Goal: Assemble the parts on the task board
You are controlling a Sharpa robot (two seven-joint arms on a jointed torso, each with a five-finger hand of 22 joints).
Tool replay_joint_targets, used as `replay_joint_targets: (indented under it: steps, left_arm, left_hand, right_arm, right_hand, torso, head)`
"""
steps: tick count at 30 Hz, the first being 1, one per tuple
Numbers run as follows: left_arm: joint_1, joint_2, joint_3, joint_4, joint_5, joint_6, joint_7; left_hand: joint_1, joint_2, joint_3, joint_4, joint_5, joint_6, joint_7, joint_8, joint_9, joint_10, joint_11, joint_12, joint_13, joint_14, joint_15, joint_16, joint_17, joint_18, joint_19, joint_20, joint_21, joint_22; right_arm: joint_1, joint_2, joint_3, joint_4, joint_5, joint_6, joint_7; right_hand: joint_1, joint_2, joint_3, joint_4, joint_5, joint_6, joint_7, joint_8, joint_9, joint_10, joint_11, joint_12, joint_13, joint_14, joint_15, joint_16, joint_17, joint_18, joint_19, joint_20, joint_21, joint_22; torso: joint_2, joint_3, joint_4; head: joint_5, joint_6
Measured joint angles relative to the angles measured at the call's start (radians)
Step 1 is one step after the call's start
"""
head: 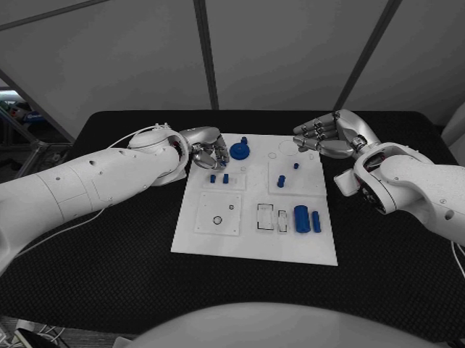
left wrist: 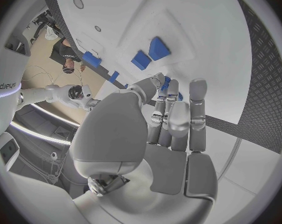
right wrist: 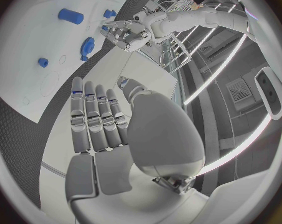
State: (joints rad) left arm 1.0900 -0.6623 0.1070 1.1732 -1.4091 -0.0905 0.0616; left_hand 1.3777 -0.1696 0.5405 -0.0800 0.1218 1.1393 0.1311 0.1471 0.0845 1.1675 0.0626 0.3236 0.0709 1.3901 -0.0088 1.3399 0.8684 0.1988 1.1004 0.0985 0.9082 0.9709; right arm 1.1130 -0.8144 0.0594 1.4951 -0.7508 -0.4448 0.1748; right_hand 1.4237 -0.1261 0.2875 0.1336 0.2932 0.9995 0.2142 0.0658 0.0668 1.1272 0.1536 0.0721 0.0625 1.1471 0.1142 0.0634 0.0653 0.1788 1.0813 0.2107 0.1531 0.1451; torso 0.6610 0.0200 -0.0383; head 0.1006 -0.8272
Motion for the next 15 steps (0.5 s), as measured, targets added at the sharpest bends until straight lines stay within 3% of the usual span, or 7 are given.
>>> replay_joint_targets:
  steps: [4,15]
  left_arm:
    - [0.0,0.0,0.0,-0.002,0.0,0.005,-0.002]
    - [-0.001,-0.001,-0.001,-0.002,0.0,0.01,-0.005]
  left_hand:
    - [-0.012,-0.012,0.0,0.0,0.0,-0.014,0.012,-0.019,-0.009,-0.001,0.001,-0.02,-0.002,0.0,0.0,0.0,-0.002,0.0,0.0,0.0,-0.008,-0.005]
    - [-0.017,-0.017,-0.003,-0.003,0.0,-0.038,0.015,-0.038,-0.016,-0.004,0.004,-0.036,-0.002,-0.004,0.004,0.0,-0.011,0.0,-0.006,0.006,-0.022,-0.01]
  right_arm:
    - [0.0,0.0,0.0,0.0,0.0,0.0,0.0]
    - [0.0,-0.001,0.0,0.0,0.0,0.0,0.0]
  right_hand:
    - [0.0,0.0,0.0,0.0,0.0,0.0,0.0,0.0,0.0,0.0,0.0,0.0,0.0,0.0,0.0,0.0,0.0,0.0,0.0,0.0,0.0,0.0]
    - [0.0,0.0,0.0,0.0,0.0,0.0,0.0,0.0,0.0,0.0,0.0,0.0,0.0,0.0,0.0,0.0,0.0,0.0,0.0,0.0,0.0,0.0]
  torso:
    - [0.0,0.0,-0.0001]
    - [0.0,-0.0004,-0.0001]
  head:
    - [-0.001,-0.001]
    - [0.001,-0.002]
